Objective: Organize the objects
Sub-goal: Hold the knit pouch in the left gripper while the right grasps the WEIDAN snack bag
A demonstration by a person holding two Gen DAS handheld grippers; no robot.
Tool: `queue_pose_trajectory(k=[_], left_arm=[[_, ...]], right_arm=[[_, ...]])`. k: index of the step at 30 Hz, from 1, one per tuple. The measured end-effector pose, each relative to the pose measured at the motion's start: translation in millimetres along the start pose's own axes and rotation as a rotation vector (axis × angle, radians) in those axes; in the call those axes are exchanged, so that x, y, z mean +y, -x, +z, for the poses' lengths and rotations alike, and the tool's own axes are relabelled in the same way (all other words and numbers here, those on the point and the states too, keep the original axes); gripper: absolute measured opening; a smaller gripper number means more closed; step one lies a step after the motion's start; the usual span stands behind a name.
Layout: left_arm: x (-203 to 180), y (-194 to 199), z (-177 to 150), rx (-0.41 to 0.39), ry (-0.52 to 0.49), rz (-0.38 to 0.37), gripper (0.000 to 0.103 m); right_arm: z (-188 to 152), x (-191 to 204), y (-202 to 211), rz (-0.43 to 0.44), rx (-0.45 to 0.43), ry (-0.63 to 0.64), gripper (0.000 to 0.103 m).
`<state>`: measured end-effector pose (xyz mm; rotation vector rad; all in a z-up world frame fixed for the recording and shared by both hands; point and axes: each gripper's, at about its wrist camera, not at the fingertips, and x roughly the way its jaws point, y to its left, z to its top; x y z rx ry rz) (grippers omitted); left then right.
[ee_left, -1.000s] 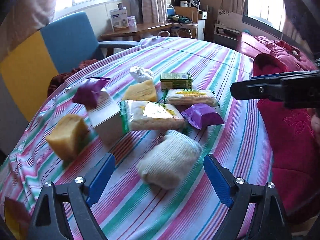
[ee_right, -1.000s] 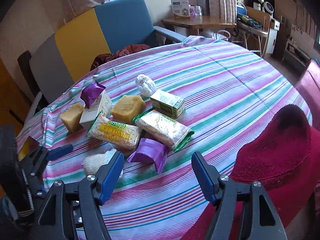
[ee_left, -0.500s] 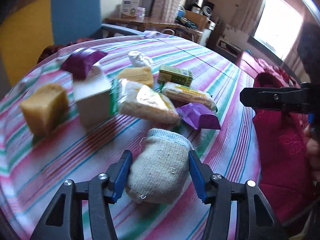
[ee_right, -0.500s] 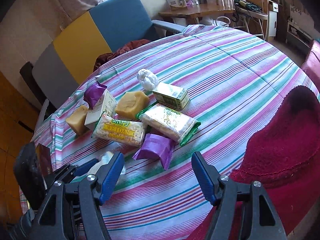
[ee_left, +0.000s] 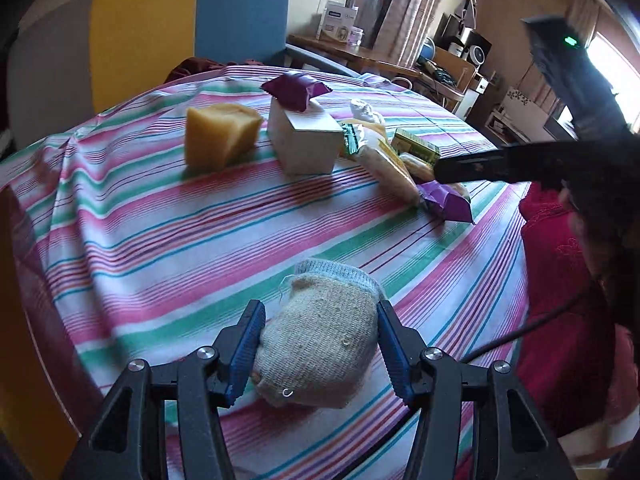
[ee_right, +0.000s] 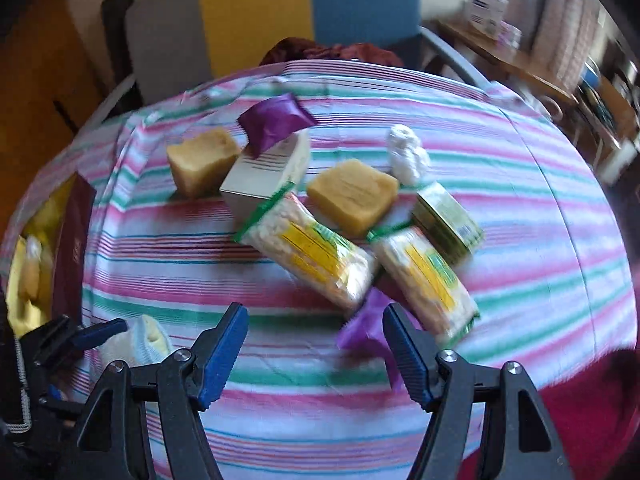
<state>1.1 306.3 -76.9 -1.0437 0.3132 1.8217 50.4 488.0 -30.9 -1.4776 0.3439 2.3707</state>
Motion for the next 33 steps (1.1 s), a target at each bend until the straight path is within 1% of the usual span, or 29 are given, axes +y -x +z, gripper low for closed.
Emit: queue_pose_trajectory(k=[3, 5, 8, 13, 14, 15, 16, 18, 19, 24, 26, 28, 32, 33], left_arm=[[4.3, 3.4, -4.4, -0.004, 0.014, -0.001, 0.057], [6.1, 5.3, -5.5, -0.004, 0.023, -0.004, 0.057], [9.1, 6.5, -7.0, -0.005, 0.034, -0.012, 0.057], [11.0, 6.1, -7.1, -0.007, 0.043, -0.018, 0.057], [11.4, 6.1, -7.3, -0.008, 0.046, -0.019, 0.058], [11.7, 6.2, -7.3, -0.009, 0.048, -0.020, 0.058], [11.9, 6.2, -7.4, -0.009, 0.050, -0.021, 0.058], [12.2, 6.7, -7.8, -0.009, 0.053, -0.020, 0.058], [12.6, 7.0, -7.8, -0.009, 0.053, -0.020, 0.058], [11.8, 8.7, -8.5, -0.011, 0.056, -0.016, 0.057], [11.3, 9.4, -9.4, -0.012, 0.053, -0.014, 0.057], [11.4, 10.2, -10.6, -0.012, 0.054, -0.013, 0.057], [11.3, 11.9, -12.1, -0.010, 0.055, -0.010, 0.058], [12.0, 11.9, -12.1, -0.011, 0.056, -0.010, 0.057]], right_arm=[[14.7, 7.4, -12.3, -0.036, 0.019, 0.097, 0.071], [21.6, 12.0, -20.1, -0.091, 0.036, 0.160, 0.070], [27.3, 15.2, -31.2, -0.115, 0.065, 0.242, 0.070], [33.2, 13.8, -48.0, -0.108, 0.099, 0.287, 0.070], [33.6, 13.0, -52.2, -0.106, 0.105, 0.287, 0.068], [34.3, 13.6, -57.4, -0.102, 0.115, 0.285, 0.064], [33.2, 14.8, -61.2, -0.091, 0.126, 0.280, 0.049], [29.8, 18.6, -63.2, -0.086, 0.130, 0.269, 0.047], [28.0, 20.5, -62.0, -0.073, 0.131, 0.266, 0.047], [15.3, 34.0, -50.0, 0.076, 0.151, 0.241, 0.049], [10.8, 37.6, -48.6, 0.129, 0.142, 0.229, 0.053], [8.2, 36.3, -51.2, 0.146, 0.132, 0.218, 0.057], [6.6, 29.7, -56.0, 0.157, 0.127, 0.191, 0.060], [11.1, 29.2, -57.1, 0.165, 0.126, 0.188, 0.061]])
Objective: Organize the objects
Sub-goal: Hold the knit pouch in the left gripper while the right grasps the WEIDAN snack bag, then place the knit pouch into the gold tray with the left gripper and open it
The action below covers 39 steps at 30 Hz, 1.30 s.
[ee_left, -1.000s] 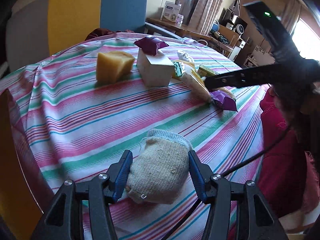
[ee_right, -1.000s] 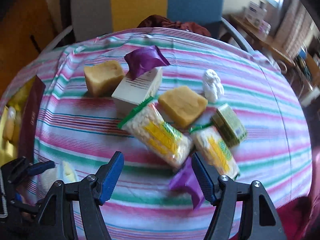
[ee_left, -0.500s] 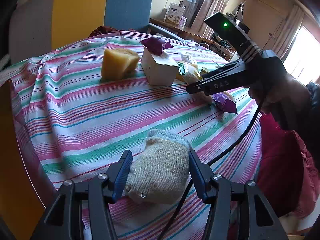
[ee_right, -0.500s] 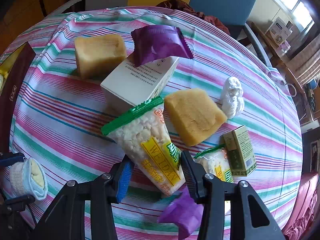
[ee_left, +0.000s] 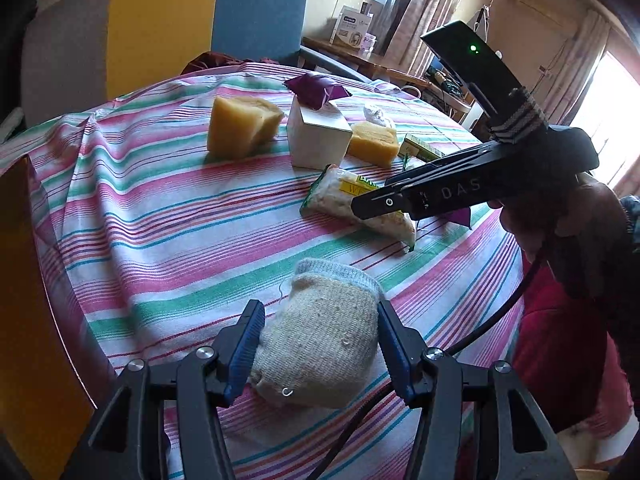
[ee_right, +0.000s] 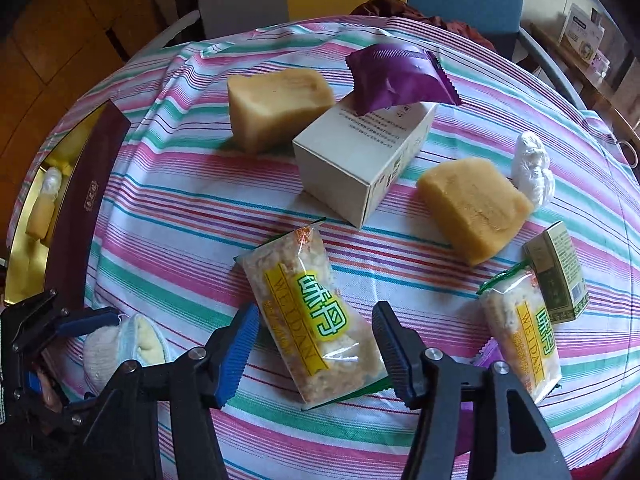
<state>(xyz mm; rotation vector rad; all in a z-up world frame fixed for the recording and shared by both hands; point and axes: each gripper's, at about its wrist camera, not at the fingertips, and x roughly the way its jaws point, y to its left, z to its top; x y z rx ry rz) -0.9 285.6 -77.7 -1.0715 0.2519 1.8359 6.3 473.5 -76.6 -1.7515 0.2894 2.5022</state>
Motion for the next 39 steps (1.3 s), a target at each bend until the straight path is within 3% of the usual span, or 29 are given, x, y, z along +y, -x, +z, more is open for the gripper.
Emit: queue_pose_trajectory(k=[5, 9, 10, 11, 14, 22, 31, 36, 39], left_arm=[[-0.1, 0.6, -0.8, -0.004, 0.001, 0.007, 0.058], [-0.2, 2.6, -1.1, -0.005, 0.009, 0.014, 0.057], [-0.6, 3.2, -1.0, -0.006, 0.011, 0.015, 0.057], [-0.8, 4.0, -1.2, -0.007, 0.012, 0.017, 0.057], [-0.8, 8.4, -1.7, -0.013, 0.017, 0.018, 0.057], [3.5, 31.9, -0.8, -0.055, 0.043, 0.015, 0.054], [31.4, 100.2, -2.2, -0.181, 0.138, 0.038, 0.052], [69.4, 157.3, -8.7, -0.279, 0.247, 0.108, 0.052], [98.3, 183.3, -21.7, -0.283, 0.304, 0.221, 0.052]], right_arm=[[-1.2, 10.2, -2.8, 0.017, -0.007, 0.027, 0.064], [-1.9, 17.4, -10.1, -0.018, 0.015, 0.063, 0.064], [-2.3, 18.3, -11.9, -0.020, 0.023, 0.069, 0.060], [-2.8, 19.2, -14.6, -0.034, 0.033, 0.076, 0.049], [-2.6, 19.4, -15.5, -0.040, 0.030, 0.081, 0.041], [-1.9, 15.5, -16.1, -0.028, 0.034, 0.071, 0.041], [-2.1, 13.5, -16.1, -0.038, 0.032, 0.079, 0.041], [-2.0, 11.5, -15.7, -0.041, 0.031, 0.081, 0.041], [-1.8, 10.2, -15.3, -0.043, 0.031, 0.082, 0.041]])
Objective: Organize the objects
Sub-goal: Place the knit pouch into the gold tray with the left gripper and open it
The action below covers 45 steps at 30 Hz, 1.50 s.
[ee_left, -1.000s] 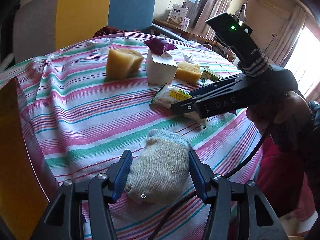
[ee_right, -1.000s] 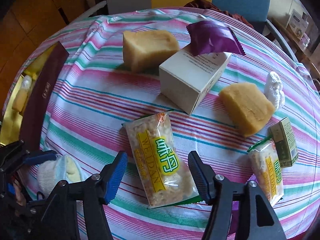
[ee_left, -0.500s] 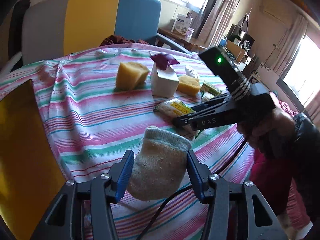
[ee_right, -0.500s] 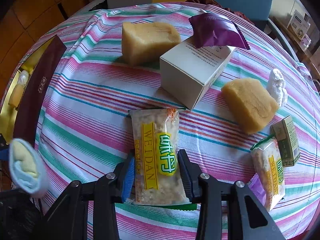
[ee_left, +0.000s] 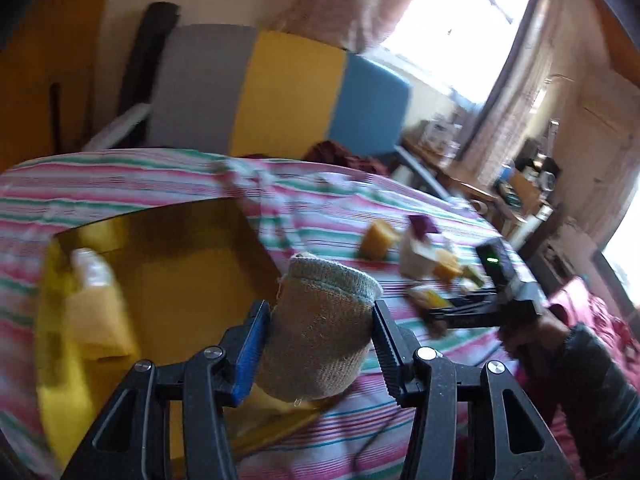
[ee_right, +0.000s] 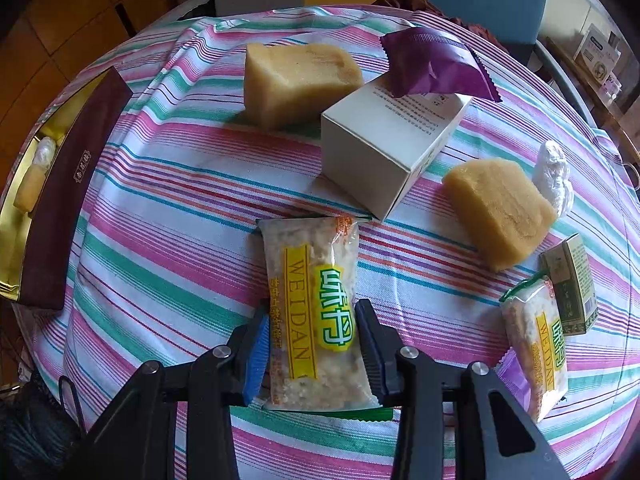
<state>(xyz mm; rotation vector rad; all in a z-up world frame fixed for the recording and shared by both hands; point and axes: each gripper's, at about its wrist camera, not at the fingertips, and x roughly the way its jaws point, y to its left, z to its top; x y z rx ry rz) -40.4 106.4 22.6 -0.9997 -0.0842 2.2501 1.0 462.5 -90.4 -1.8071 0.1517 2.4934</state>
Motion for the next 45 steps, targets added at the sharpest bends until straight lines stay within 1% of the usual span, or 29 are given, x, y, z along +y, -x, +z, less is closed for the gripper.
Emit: queue_pose_trajectory(k=[3, 5, 9, 14, 17, 20, 25, 28, 30, 34, 36, 38, 39, 41, 45], left_arm=[[39.9, 10.2, -6.9, 0.031, 0.059, 0.122, 0.052], [65.4, 10.5, -14.8, 0.071, 0.103, 0.206, 0.052], [103.5, 3.5, -32.0, 0.154, 0.176, 0.319, 0.052], [124.1, -0.3, -49.4, 0.193, 0.198, 0.384, 0.052], [130.1, -2.3, -54.2, 0.205, 0.214, 0.398, 0.054], [131.3, -1.7, -56.3, 0.192, 0.210, 0.405, 0.057], [130.7, 8.6, -55.9, 0.146, 0.193, 0.418, 0.057], [129.4, 19.2, -53.0, 0.097, 0.184, 0.444, 0.057], [128.2, 26.9, -50.5, 0.059, 0.179, 0.464, 0.059], [124.5, 40.7, -44.8, -0.001, 0.169, 0.506, 0.061], [122.7, 45.3, -43.2, -0.020, 0.169, 0.516, 0.062], [120.3, 47.0, -41.5, -0.029, 0.162, 0.529, 0.062], [119.5, 47.8, -41.5, -0.032, 0.160, 0.537, 0.062], [118.9, 49.4, -42.0, -0.039, 0.164, 0.539, 0.062], [113.9, 54.4, -43.0, -0.063, 0.143, 0.574, 0.062]], right_arm=[[-0.6, -1.8, 0.3, -0.002, 0.000, 0.002, 0.041], [-0.7, -3.1, 0.4, -0.003, 0.000, 0.003, 0.041], [-0.8, -2.3, 0.0, -0.004, 0.000, 0.003, 0.041], [-1.3, -1.5, -0.5, -0.006, -0.001, 0.004, 0.041], [-0.9, -0.8, -1.2, -0.007, 0.000, 0.005, 0.041], [-0.8, -2.2, -1.2, -0.011, 0.001, 0.007, 0.041], [-0.3, -3.4, -0.3, -0.033, 0.001, 0.004, 0.040], [-0.1, -2.9, 1.4, -0.060, 0.004, -0.018, 0.040], [-0.4, -0.3, 4.5, -0.080, 0.000, -0.032, 0.040], [1.1, 9.3, 23.1, -0.061, -0.055, -0.068, 0.040], [4.0, 24.8, 35.6, -0.031, -0.093, -0.079, 0.040], [2.5, 54.7, 55.9, 0.005, -0.136, -0.079, 0.040], [9.2, 68.7, 56.3, 0.024, -0.159, -0.069, 0.040], [20.7, 115.7, 63.6, 0.073, -0.201, -0.037, 0.040], [32.4, 181.0, 73.0, 0.169, -0.250, 0.045, 0.040]])
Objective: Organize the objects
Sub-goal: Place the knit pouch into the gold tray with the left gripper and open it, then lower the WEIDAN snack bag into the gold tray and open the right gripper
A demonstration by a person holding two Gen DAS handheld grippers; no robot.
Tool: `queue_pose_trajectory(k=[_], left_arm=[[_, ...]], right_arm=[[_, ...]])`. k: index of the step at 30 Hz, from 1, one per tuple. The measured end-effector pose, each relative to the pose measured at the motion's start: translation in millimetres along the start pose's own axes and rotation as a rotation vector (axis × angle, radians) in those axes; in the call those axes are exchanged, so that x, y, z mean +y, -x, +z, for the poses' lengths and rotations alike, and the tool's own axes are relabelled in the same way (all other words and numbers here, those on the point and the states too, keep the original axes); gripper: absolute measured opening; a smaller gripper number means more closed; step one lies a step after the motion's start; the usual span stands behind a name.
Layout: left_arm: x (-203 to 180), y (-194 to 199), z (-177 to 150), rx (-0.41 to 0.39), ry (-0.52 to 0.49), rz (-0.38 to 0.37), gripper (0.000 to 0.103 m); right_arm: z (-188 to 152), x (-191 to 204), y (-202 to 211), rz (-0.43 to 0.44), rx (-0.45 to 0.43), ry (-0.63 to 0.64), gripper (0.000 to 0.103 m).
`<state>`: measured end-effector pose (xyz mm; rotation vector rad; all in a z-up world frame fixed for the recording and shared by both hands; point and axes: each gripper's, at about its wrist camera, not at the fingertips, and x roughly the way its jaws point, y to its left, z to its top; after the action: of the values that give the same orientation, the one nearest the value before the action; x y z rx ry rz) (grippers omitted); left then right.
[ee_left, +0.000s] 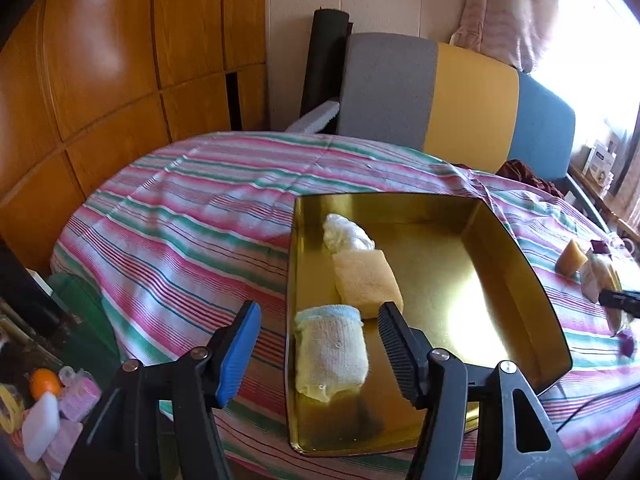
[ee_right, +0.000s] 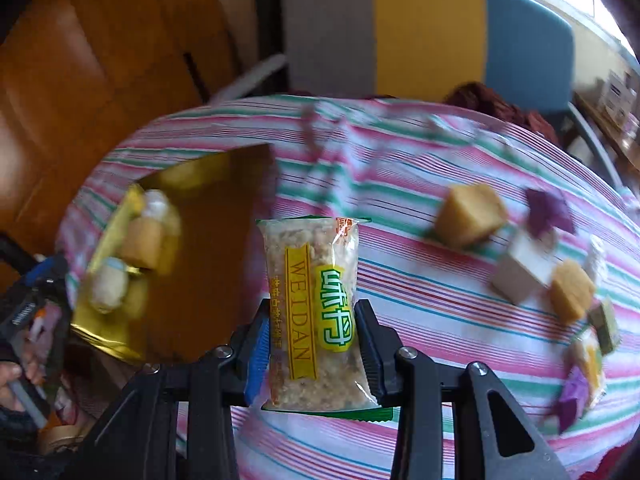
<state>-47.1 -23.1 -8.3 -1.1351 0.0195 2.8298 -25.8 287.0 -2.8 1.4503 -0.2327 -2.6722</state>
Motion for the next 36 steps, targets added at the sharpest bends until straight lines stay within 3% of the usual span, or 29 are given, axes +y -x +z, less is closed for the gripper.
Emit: queue_pose_trajectory(k=[6, 14, 21, 30, 33, 36], left_arm=[[7.7, 11.4, -0.2, -0.049, 0.009, 0.059, 0.063], [35.3, 8.4, -4.9, -0.026, 0.100, 0.114, 0.066], [51.0, 4.8, -7.7, -0.030, 0.154, 0.141, 0.068], [56.6, 1.2, -7.6, -0.034, 0.167, 0.150, 0.070], [55.4, -0.3, -8.0, -0.029, 0.160, 0.151, 0.070], [54.1, 0.1, -8.1, -0.032, 0.156, 0.152, 0.075]], right_arm=[[14.4, 96.4, -32.5, 0.115, 0.034, 0.128, 0.040], [2.7, 176.5, -105.1, 0.089, 0.181, 0.210, 0.040], [4.1, 190.4, -135.7, 0.074, 0.215, 0.187, 0.040], [-1.1, 196.1, -141.1, 0.105, 0.246, 0.178, 0.042], [-2.9, 195.3, -140.2, 0.142, 0.251, 0.170, 0.044], [-7.7, 194.4, -138.4, 0.237, 0.274, 0.143, 0.047]])
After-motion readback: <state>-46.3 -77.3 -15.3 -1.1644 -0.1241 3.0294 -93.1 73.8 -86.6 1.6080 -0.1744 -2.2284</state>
